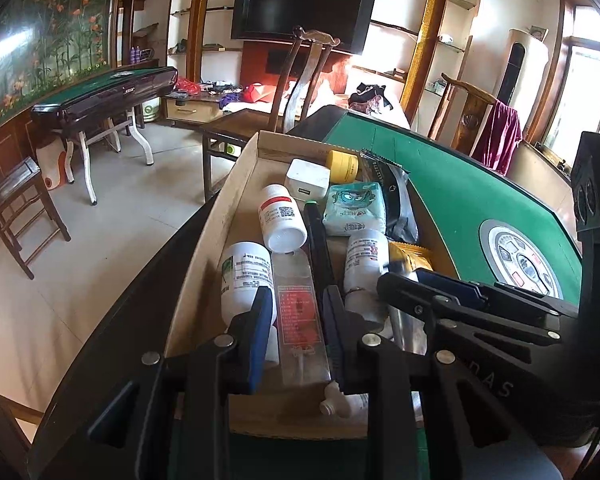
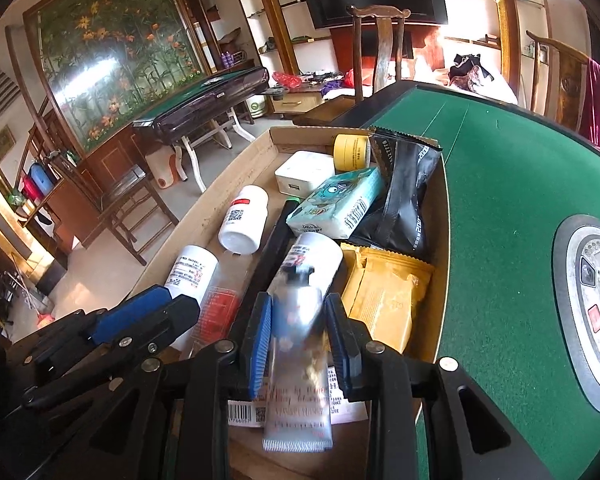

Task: Organize objects
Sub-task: 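Lower both hand cream tubes into the tray and open both grippers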

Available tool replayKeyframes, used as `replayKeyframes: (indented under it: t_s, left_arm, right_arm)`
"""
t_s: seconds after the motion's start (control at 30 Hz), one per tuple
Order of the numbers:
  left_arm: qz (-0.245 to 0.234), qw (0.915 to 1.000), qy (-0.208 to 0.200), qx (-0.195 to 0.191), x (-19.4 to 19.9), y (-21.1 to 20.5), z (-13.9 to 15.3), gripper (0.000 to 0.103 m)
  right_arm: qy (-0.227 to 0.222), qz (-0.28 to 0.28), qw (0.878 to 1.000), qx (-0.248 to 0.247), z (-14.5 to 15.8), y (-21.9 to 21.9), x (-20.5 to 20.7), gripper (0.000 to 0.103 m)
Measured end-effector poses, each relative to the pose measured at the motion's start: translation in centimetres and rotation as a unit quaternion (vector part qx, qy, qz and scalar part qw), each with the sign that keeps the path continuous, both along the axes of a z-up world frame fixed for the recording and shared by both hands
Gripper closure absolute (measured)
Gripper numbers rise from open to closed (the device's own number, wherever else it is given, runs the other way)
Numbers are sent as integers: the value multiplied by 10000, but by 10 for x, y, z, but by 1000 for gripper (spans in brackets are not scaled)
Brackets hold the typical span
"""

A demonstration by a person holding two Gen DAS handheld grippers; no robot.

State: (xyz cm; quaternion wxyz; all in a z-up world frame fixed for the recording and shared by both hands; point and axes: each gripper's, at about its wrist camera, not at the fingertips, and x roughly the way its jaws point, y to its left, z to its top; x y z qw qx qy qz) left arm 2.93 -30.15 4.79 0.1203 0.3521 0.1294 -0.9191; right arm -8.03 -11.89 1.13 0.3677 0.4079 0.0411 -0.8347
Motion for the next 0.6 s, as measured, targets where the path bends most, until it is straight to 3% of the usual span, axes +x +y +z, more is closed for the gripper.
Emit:
replayKeyframes:
  t_s: [0.2, 0.33, 0.4, 0.47, 0.6]
  left_arm:
    - [103, 9999, 102, -82, 4, 0, 5, 70]
    - [208, 9991, 270, -237, 13, 2, 13, 46]
    - [278, 9987, 344, -266, 18, 2, 17, 33]
    - [308, 9983, 414, -283, 22, 3, 20, 15]
    - [358, 9974, 473, -416, 29, 12, 24, 2]
  right_arm:
    - [78, 0, 10000, 27, 4, 8, 4, 56]
    - [340, -172, 9993, -5, 13, 22, 8, 42]
    - [419, -286, 9987, -29, 17, 31, 10, 29]
    - [484, -399, 9980, -98, 20, 41, 12, 22]
    - [728, -658, 9950, -172, 27, 67, 23, 3]
